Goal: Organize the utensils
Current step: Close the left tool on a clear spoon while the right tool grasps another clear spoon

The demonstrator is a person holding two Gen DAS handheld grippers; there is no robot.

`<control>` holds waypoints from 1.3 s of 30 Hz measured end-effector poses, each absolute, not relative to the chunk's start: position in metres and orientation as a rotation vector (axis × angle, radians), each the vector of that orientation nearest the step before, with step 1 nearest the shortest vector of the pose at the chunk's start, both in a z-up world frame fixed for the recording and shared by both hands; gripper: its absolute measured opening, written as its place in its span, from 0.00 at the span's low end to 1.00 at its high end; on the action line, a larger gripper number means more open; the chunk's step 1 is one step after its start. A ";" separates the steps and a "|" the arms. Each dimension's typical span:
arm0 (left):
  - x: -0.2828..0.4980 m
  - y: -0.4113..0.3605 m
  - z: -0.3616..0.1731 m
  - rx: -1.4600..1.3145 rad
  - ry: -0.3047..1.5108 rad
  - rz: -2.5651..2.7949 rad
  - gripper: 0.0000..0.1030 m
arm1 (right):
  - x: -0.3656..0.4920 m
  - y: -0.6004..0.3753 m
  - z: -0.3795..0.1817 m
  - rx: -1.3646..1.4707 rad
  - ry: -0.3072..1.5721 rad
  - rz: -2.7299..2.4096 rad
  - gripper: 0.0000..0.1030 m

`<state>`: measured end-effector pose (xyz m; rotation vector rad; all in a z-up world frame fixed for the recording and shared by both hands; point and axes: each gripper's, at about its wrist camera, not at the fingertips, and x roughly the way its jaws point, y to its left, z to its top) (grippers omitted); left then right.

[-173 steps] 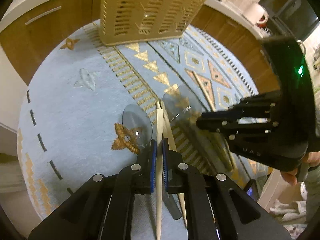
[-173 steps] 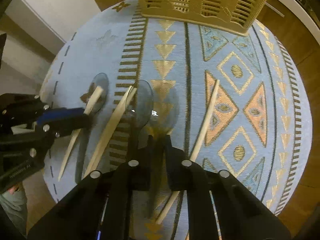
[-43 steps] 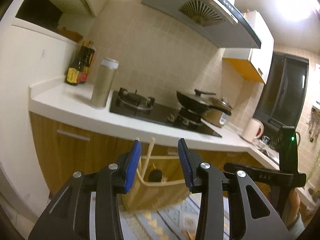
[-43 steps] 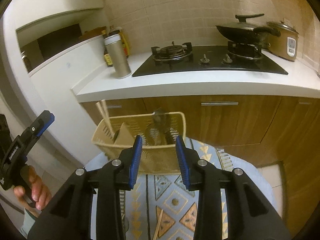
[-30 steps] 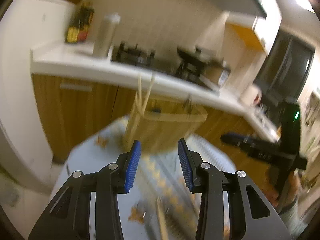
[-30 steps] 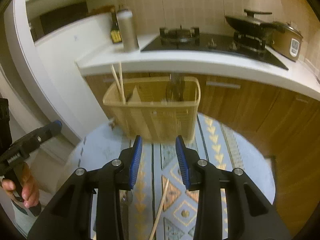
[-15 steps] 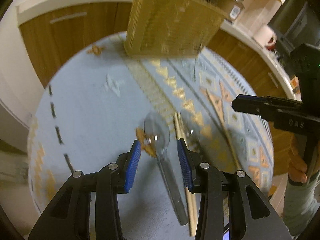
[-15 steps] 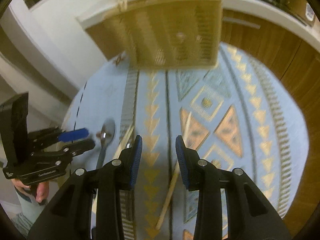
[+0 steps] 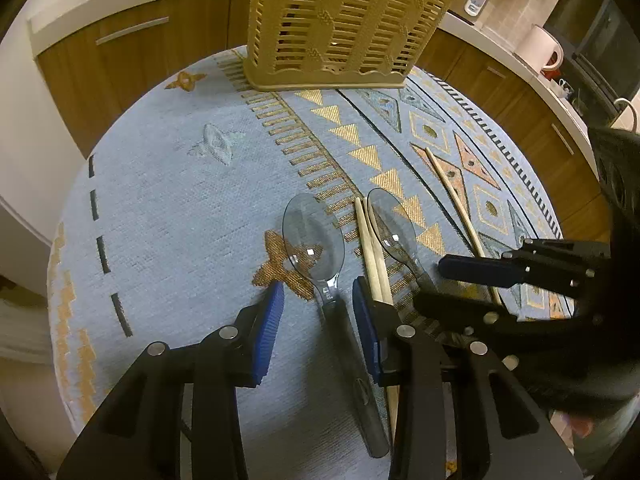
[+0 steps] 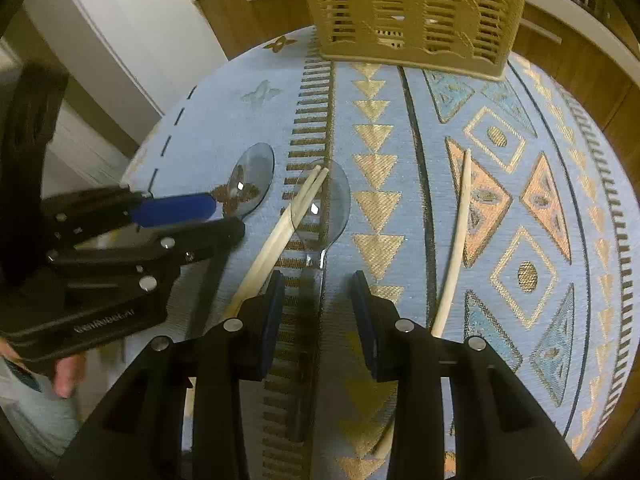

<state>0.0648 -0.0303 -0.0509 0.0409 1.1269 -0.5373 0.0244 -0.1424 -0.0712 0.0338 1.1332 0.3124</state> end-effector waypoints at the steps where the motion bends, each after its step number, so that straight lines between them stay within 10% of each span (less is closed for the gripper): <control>1: 0.065 -0.030 -0.051 0.040 1.126 -0.538 0.32 | 0.022 -0.137 -0.072 -0.002 1.119 0.300 0.31; 13: 0.064 -0.037 -0.051 0.084 1.122 -0.523 0.32 | 0.011 -0.131 -0.077 -0.123 1.042 0.222 0.10; 39: 0.052 -0.061 -0.051 0.315 1.107 -0.488 0.29 | 0.048 -0.173 -0.072 0.075 1.228 0.282 0.11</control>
